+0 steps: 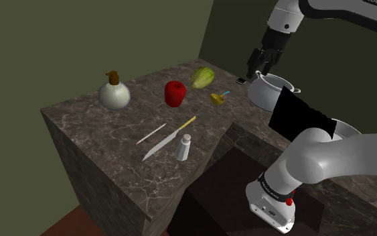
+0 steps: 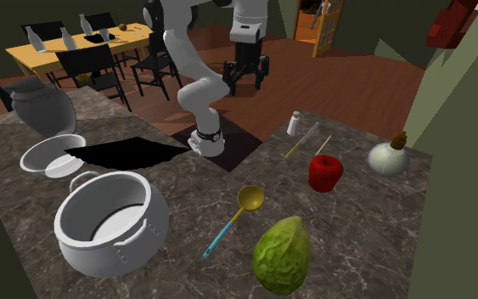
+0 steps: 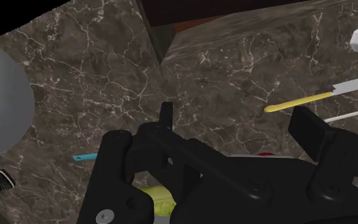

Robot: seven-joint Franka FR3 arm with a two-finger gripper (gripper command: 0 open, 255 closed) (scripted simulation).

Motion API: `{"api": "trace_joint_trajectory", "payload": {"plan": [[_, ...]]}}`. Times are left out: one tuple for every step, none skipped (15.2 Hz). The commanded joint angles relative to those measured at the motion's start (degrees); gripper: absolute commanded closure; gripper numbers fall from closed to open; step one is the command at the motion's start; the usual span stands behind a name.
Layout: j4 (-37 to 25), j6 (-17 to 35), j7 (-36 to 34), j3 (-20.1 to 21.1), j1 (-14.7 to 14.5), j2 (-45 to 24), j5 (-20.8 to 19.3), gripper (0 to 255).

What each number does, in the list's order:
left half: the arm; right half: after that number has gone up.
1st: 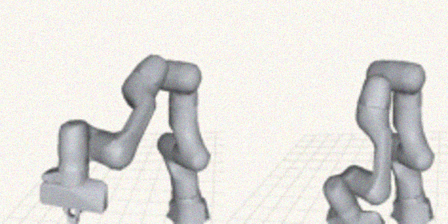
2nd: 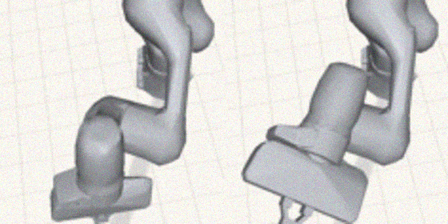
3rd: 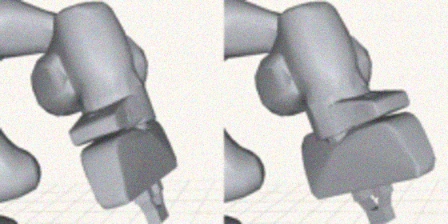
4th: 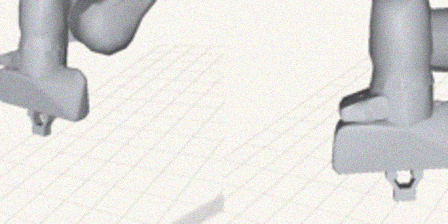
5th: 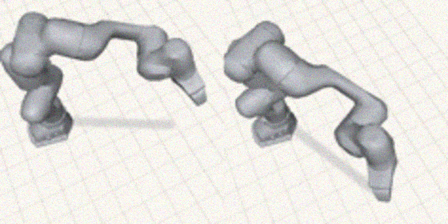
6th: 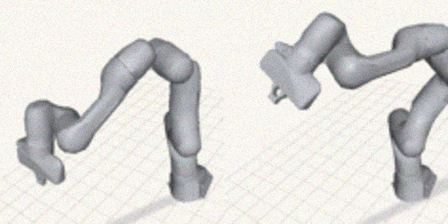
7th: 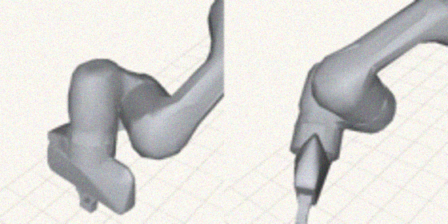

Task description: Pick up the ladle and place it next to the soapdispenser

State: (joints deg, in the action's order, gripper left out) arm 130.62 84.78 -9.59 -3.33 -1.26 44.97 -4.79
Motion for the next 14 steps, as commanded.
{"api": "trace_joint_trajectory", "payload": {"plan": [[0.0, 0.0, 0.0, 0.0, 0.0, 0.0, 0.0, 0], [0.6, 2.0, -1.7, -0.2, 0.7, -1.2, 0.4, 0], [1.1, 3.9, -3.3, -0.5, 1.5, -2.5, 0.7, 0], [1.5, 5.9, -4.9, -0.8, 2.2, -3.8, 1.1, 0], [1.9, 7.8, -6.4, -1.0, 2.9, -5.2, 1.4, 0], [2.2, 9.7, -8.0, -1.3, 3.6, -6.6, 1.8, 0], [2.5, 11.6, -9.5, -1.6, 4.2, -8.0, 2.1, 0], [2.8, 13.5, -10.9, -2.0, 4.9, -9.5, 2.5, 0], [3.0, 15.4, -12.4, -2.3, 5.5, -11.0, 2.9, 0], [3.1, 17.2, -13.8, -2.7, 6.1, -12.5, 3.2, 0], [3.2, 19.1, -15.2, -3.0, 6.7, -14.0, 3.6, 0], [3.3, 20.9, -16.5, -3.4, 7.3, -15.5, 4.0, 0], [3.3, 22.7, -17.8, -3.8, 7.9, -17.1, 4.5, 0], [3.3, 24.5, -19.1, -4.2, 8.5, -18.7, 4.9, 0]]}}
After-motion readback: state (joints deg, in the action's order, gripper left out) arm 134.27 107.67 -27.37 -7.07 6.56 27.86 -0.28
